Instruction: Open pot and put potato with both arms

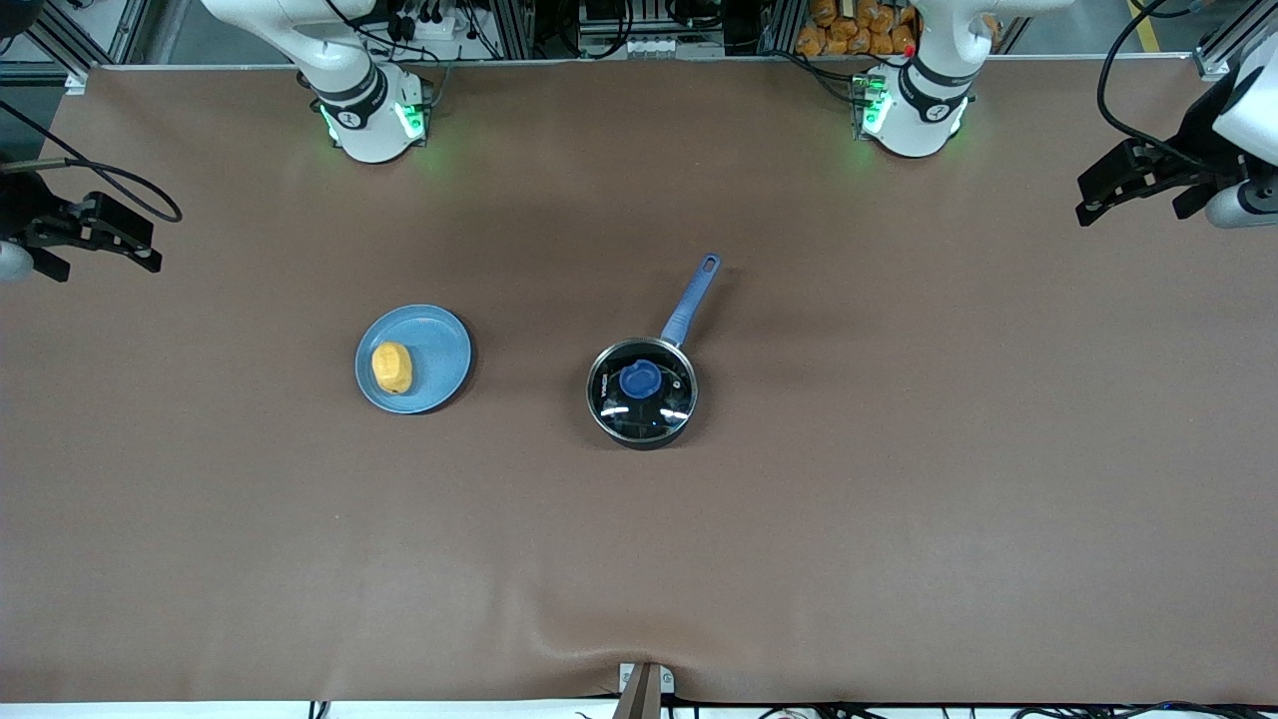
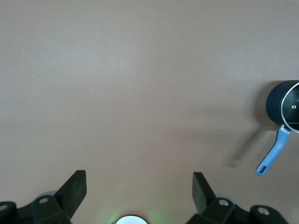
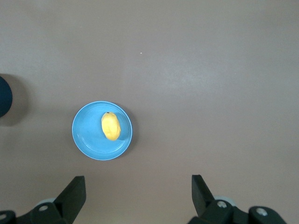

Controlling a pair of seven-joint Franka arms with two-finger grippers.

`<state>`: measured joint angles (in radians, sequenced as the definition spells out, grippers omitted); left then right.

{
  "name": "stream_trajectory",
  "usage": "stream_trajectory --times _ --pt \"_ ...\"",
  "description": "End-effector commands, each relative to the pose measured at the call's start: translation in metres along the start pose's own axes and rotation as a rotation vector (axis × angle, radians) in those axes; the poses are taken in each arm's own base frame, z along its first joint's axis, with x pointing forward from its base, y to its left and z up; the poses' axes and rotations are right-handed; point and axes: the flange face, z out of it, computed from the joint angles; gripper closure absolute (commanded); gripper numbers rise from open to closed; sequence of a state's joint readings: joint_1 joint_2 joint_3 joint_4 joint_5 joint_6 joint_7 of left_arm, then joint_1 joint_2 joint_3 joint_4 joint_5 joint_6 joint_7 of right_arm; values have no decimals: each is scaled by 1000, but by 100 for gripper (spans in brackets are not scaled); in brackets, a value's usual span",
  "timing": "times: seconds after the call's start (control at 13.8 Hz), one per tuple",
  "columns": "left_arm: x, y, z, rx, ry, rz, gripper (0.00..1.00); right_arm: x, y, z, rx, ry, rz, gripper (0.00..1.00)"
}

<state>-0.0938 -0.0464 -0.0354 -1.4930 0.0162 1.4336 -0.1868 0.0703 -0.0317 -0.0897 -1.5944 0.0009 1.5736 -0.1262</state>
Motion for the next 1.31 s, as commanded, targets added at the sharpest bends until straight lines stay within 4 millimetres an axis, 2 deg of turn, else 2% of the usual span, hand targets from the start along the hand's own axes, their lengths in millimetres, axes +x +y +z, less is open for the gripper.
stream_trajectory --times 0.0,0.15,0.44,1.09,1.23 --pt "-3 2 -2 -13 -11 20 0 -4 -10 3 -3 -1 1 0" --pt "-3 3 -3 -16 -8 22 0 -3 -15 16 -2 -13 -8 0" --pt "-6 9 -5 -17 -7 36 0 1 -19 19 -4 -1 -16 0" --pt "-4 9 -2 -15 -13 34 0 12 -22 75 -7 18 -25 0" --pt "-4 7 -4 -15 -8 31 0 16 -28 99 -8 28 -36 0"
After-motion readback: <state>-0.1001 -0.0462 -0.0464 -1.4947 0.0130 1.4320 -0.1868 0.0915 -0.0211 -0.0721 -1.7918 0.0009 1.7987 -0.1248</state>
